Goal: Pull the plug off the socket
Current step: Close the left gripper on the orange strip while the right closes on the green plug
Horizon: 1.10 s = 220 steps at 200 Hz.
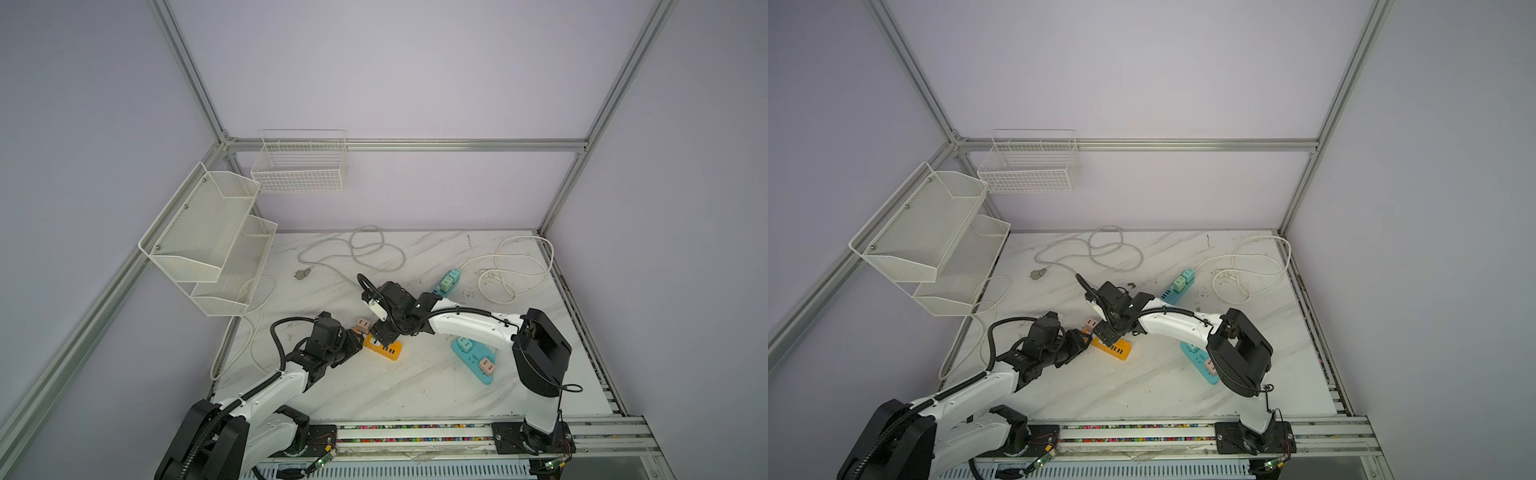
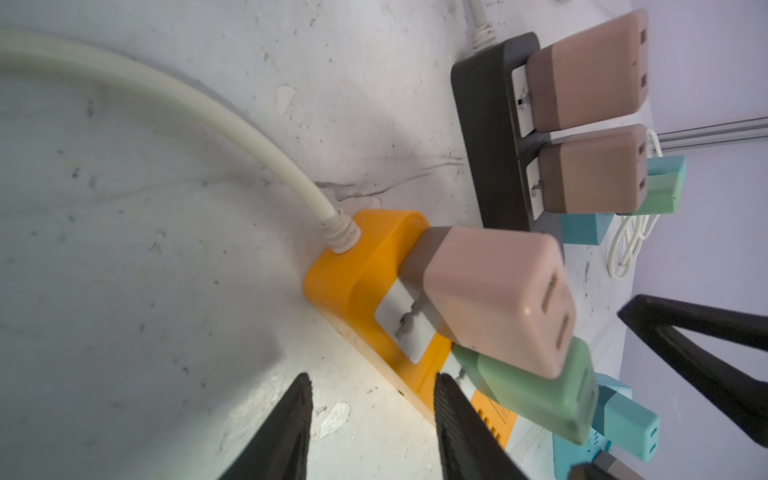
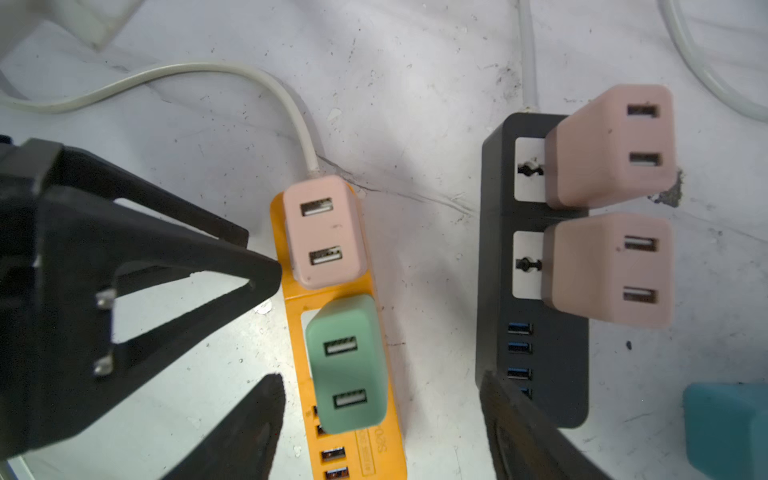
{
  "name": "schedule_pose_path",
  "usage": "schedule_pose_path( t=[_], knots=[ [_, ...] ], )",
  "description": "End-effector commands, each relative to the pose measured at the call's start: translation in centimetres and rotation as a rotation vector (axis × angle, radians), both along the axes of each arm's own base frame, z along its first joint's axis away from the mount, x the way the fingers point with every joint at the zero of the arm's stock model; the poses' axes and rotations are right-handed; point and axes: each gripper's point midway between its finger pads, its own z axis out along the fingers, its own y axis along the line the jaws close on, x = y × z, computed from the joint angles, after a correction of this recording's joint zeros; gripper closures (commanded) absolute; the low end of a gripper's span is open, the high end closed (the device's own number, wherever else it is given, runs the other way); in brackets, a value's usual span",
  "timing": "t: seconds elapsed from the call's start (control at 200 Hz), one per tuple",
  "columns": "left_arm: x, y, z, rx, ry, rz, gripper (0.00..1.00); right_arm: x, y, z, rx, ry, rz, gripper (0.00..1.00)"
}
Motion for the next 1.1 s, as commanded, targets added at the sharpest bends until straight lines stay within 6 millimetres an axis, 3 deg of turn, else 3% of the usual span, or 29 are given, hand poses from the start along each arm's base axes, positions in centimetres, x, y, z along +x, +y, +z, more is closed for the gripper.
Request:
schedule_pose_path(
  t=[0.0,0.565,0.84,1.095],
  knots=[
    [2.5,-1.5,3.4,-0.071,-0.058,0.001,0.52,-0.5,0.0,-1.1,-0.052,0.012,0.040,0.24],
    [2.9,-2.2,2.4,-0.103,-0.034,-0.008,0.52,-0.8,0.5,-3.3,-0.101,0.052,0.095,0.36],
    [1.3,-1.4,-0.3,-0.071,0.041,0.007,0.52,-1.3,1.0,-3.8,-0.101,0.070,0.138,0.42],
    [0.8,-1.2,-0.9,-0.064,0.051,0.010,0.52,-1.5,0.8,-4.8,-0.120,0.081,0.146,0.49]
  ],
)
